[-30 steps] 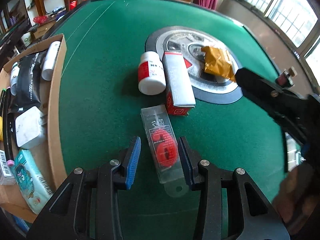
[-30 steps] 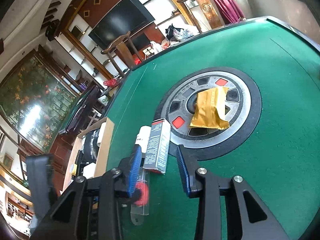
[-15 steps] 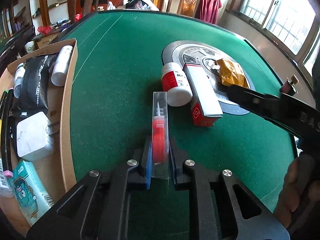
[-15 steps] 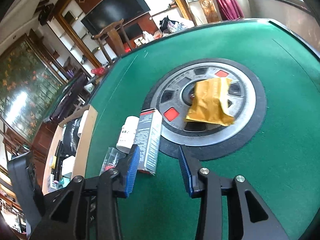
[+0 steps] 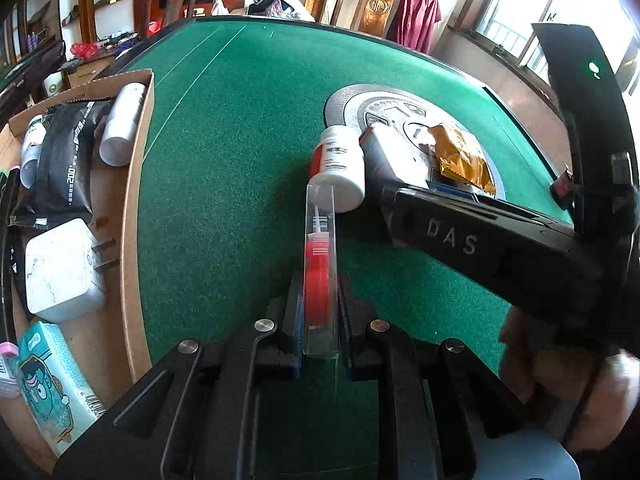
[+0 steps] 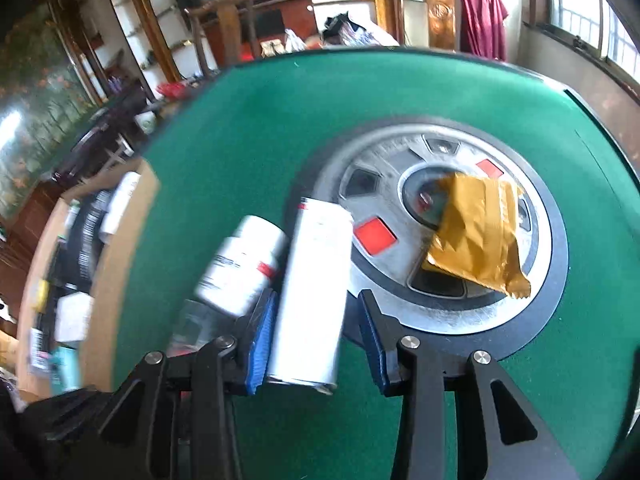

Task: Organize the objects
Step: 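Lift the clear case with the left tool while the right tool lifts the white box, then carry the clear case and white box over the cardboard box with both tools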

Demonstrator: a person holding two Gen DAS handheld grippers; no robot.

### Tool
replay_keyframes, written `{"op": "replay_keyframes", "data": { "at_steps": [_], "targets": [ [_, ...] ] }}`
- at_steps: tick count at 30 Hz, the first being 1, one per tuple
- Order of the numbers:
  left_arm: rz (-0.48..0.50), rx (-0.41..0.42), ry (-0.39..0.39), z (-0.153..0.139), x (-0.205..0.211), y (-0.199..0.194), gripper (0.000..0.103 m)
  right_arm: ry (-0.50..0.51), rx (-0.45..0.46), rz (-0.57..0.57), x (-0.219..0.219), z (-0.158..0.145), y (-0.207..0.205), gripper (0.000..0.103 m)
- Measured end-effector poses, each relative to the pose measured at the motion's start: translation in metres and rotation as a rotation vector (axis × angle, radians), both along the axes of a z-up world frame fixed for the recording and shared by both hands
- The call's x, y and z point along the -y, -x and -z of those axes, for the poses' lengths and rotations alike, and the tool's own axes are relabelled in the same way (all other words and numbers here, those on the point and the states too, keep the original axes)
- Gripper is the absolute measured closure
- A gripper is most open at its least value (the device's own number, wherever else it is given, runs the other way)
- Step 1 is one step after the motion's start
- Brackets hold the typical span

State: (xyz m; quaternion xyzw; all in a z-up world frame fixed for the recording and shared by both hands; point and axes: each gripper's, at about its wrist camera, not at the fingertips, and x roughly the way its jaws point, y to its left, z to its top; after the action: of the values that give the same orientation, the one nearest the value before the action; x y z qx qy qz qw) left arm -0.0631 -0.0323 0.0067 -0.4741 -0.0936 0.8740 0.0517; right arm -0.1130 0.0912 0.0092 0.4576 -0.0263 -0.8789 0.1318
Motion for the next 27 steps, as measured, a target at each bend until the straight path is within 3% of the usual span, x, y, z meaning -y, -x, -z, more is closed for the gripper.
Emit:
{"op": "replay_keyframes", "data": {
  "at_steps": [1, 10, 18, 27],
  "targets": [
    [0.001, -0.002, 0.000, 0.000, 0.001, -0.001, 0.088, 0.010, 0.002, 0.002, -0.003, 0.000, 0.000, 0.077],
    [0.000, -0.023, -0.016, -0.001, 0.004, -0.005, 0.090, 0.133, -0.048, 0.000, -0.033, -0.021, -0.024, 0.077],
    [-0.023, -0.101, -0.019, -0.014, 0.006, -0.012, 0.090, 0.149, -0.121, -0.028, -0.023, -0.039, -0.040, 0.077],
    [-0.035, -0.135, -0.027, -0.021, 0.009, -0.013, 0.090, 0.156, -0.115, -0.049, -0.014, -0.037, -0.039, 0.077]
  ]
}}
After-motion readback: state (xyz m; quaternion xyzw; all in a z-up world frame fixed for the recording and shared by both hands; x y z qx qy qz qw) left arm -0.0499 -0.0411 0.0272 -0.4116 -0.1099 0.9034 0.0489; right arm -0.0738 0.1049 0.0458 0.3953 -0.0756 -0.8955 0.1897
